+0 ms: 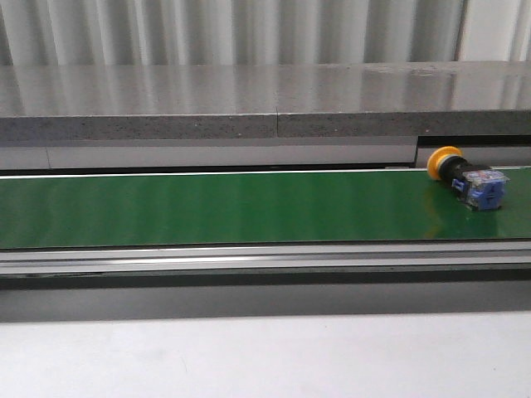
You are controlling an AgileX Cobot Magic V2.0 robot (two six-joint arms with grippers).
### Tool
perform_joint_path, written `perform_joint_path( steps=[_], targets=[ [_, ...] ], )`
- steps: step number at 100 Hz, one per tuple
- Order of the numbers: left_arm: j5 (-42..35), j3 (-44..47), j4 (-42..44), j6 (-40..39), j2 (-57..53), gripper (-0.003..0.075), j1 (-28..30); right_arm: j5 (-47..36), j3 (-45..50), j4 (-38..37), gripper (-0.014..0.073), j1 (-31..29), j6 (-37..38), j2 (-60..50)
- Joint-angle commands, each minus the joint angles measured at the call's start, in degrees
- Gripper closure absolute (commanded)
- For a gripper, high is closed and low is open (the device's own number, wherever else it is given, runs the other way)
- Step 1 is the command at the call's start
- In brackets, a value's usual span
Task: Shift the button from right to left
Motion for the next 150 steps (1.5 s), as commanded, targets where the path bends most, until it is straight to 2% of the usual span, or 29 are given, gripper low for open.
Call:
perform_joint_path(
  steps=[1, 70, 77, 85, 94, 118, 123, 127, 130, 142, 150],
  targets=[
    [-4.98, 1.51, -0.04, -0.57, -1.98, 0.074, -0.34, -4.84, -1.16, 0.19, 0.066, -0.01, -0.73, -1.6],
    [-12.71, 0.31, -0.04, -0.57, -1.98, 0.074, -0.34, -4.59, -1.16, 0.19, 0.066, -0.01, -0.68, -2.18],
    [-9.98, -2.76, -0.04, -0.57, -1.73, 0.074, -0.34, -4.59, -1.16, 0.19, 0.066, -0.01, -0.68, -2.18],
    [-2.09, -8.04, 0.1, -0.57, 0.17, 0.074, -0.34, -4.59, -1.16, 0.19, 0.066, -0.01, -0.68, -2.18],
    [3.45, -13.01, 0.1, -0.57, 3.64, 0.074, -0.34, -4.59, -1.16, 0.19, 0.066, -0.01, -0.68, -2.18],
    [11.41, -21.82, -0.13, -0.57, 14.37, 0.0732, -0.34, -4.59, -1.16, 0.19, 0.066, -0.01, -0.68, -2.18],
    [12.19, -22.86, -0.57, -0.57, 16.37, 0.0689, -0.34, -4.59, -1.16, 0.19, 0.066, -0.01, -0.68, -2.18],
    [12.19, -23.35, -1.04, -0.57, 17.86, 0.0622, -0.34, -4.59, -1.16, 0.19, 0.066, -0.01, -0.68, -2.18],
    [12.04, -23.68, -1.34, -0.57, 18.72, 0.0561, -0.34, -4.59, -1.16, 0.19, 0.066, -0.01, -0.68, -2.18],
    [10.54, -24.12, -1.34, -0.57, 20.81, 0.0224, -0.34, -4.59, -1.16, 0.19, 0.066, -0.01, -0.68, -2.18],
    [8.79, -24.12, -1.34, -0.57, 20.96, 0.0118, -0.34, -4.59, -1.16, 0.19, 0.066, -0.01, -0.68, -2.18]
  ],
)
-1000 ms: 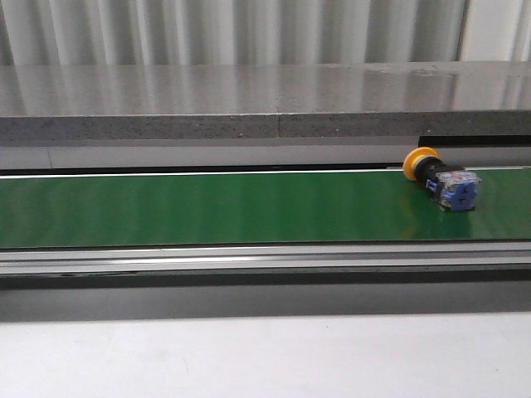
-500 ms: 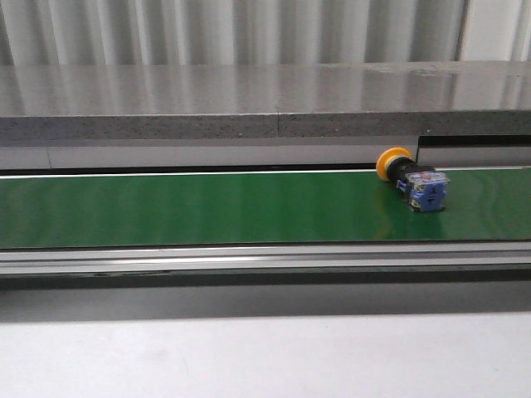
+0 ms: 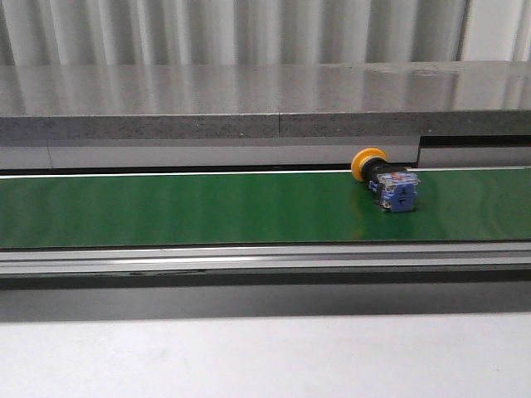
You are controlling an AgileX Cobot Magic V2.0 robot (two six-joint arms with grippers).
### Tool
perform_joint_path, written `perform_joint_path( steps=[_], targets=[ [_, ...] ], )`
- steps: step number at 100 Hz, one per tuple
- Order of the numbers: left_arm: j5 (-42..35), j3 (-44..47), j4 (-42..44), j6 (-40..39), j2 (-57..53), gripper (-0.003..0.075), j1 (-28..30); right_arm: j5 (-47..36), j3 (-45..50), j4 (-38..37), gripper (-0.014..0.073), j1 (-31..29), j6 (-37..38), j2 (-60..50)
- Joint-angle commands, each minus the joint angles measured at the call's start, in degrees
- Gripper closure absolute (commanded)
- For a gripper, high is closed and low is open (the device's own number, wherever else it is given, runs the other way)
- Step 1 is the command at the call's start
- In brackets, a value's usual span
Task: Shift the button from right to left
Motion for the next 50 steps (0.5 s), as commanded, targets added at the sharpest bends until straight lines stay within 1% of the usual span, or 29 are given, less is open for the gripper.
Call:
perform_joint_path(
  steps=[1, 9, 13, 20, 37, 50],
  targets=[
    [-6.22, -2.07, -0.51, -0.57, 1.0, 0.0114, -0.34, -4.24, -1.3, 0.19, 0.066, -0.01, -0.68, 0.3],
    [-10.72, -1.42, -1.15, -0.57, 1.0, 0.0117, -0.34, -4.24, -1.3, 0.19, 0.066, -0.01, -0.68, 0.3],
    [-11.46, -1.41, -2.88, -0.69, 1.0, 0.0122, -0.34, -4.24, -1.3, 0.19, 0.066, -0.01, -0.68, 0.3],
    [-11.35, -1.93, -2.98, 0.09, 1.23, 0.0129, -0.34, -4.24, -1.3, 0.19, 0.066, -0.01, -0.68, 0.3],
    [-5.07, -7.53, -3.09, 2.33, 5.28, 0.0143, -0.42, -4.24, -1.3, 0.19, 0.066, -0.01, -0.68, 0.3],
    [1.52, -14.19, -3.44, 2.47, 12.05, 0.0143, -0.42, -4.24, -1.3, 0.19, 0.066, -0.01, -0.68, 0.3]
  ],
)
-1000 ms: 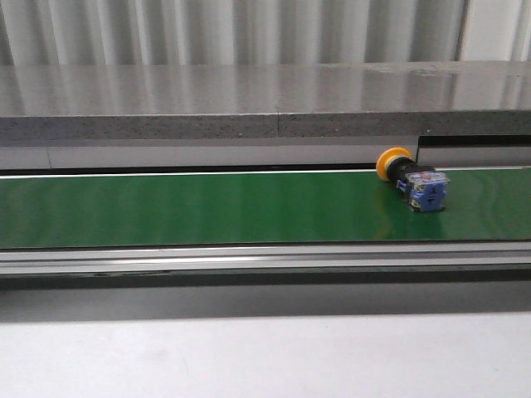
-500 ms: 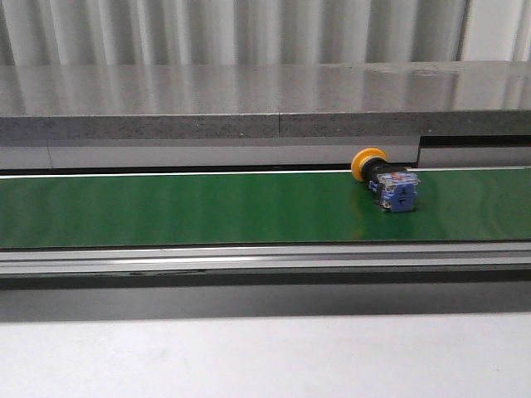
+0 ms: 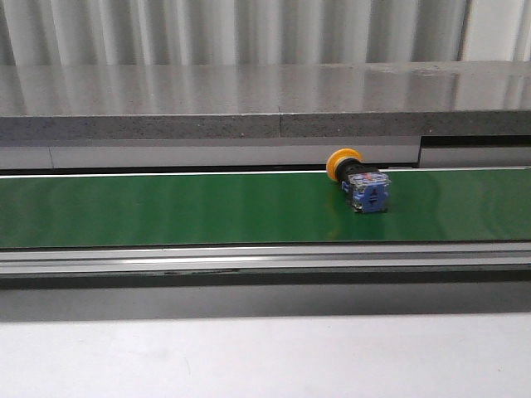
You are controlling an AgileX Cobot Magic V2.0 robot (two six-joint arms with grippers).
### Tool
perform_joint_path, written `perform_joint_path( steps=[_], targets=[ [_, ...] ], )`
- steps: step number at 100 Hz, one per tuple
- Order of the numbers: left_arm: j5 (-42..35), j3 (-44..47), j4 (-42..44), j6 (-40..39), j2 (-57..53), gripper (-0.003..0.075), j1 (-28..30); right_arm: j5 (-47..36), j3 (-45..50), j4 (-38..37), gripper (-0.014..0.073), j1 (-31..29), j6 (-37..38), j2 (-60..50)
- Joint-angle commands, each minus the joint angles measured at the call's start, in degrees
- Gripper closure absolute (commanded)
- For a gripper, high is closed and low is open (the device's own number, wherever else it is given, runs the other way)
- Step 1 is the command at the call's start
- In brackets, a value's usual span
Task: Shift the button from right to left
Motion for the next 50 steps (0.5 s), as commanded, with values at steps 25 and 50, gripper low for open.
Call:
perform_joint_path(
  steps=[25, 50],
  targets=[
    [8.63, -16.65, -6.69, -0.07, 18.71, 0.0143, -4.24, -4.24, -1.3, 0.19, 0.066, -0.01, -0.58, 0.3],
    [15.84, -26.26, -6.81, -7.04, 34.57, 0.0143, -11.06, -4.24, -1.3, 0.19, 0.066, -0.01, -0.58, 0.3]
  ],
)
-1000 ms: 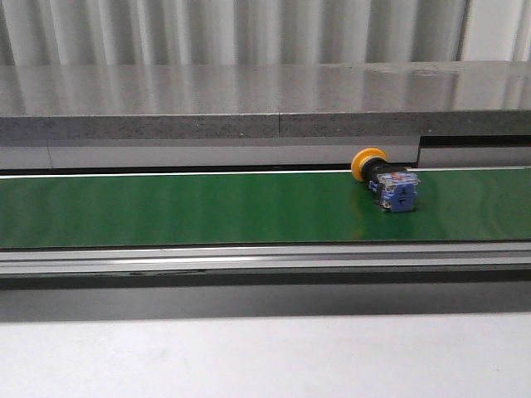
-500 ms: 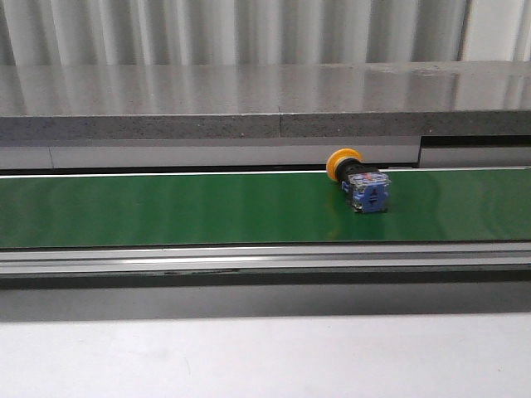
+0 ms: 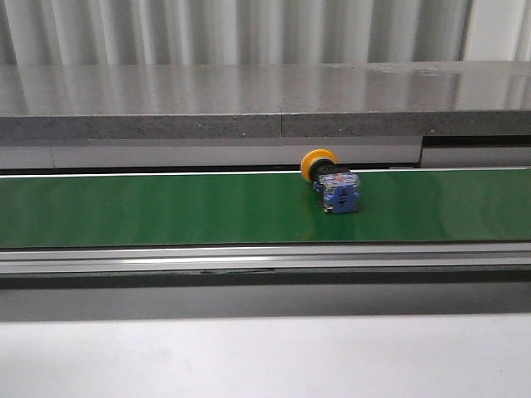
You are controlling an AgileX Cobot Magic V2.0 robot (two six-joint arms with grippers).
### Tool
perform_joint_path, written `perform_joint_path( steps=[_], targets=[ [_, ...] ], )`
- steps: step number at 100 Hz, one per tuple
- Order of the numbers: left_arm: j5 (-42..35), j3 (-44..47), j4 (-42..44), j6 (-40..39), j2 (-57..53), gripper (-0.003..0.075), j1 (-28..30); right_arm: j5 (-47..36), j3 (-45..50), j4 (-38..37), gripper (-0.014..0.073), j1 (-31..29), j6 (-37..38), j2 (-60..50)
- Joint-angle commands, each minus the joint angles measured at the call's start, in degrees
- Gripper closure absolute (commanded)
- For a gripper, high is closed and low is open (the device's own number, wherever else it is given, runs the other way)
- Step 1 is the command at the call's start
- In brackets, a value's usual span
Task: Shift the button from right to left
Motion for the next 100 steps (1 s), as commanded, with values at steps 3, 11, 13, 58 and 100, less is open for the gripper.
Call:
perform_joint_path(
  steps=[3, 11, 13, 58, 100],
  targets=[
    [0.1, -6.02, -0.88, -4.2, 6.13, 0.0143, -3.69, -4.24, -1.3, 0.19, 0.066, -0.01, -0.58, 0.3],
    [1.73, -9.01, 1.62, -7.19, 11.09, 0.0143, -6.92, -4.24, -1.3, 0.19, 0.066, -0.01, -0.58, 0.3],
    [2.4, -9.93, 2.38, -8.43, 12.44, 0.0143, -7.94, -4.24, -1.3, 0.19, 0.066, -0.01, -0.58, 0.3],
    [5.93, -30.39, 11.12, -23.44, 34.85, 0.0143, -26.48, -4.24, -1.3, 0.19, 0.066, -0.01, -0.58, 0.3],
    [6.27, -41.91, 3.79, -23.44, 47.52, 0.0147, -29.63, -4.24, -1.3, 0.19, 0.066, -0.01, -0.58, 0.3]
  ],
)
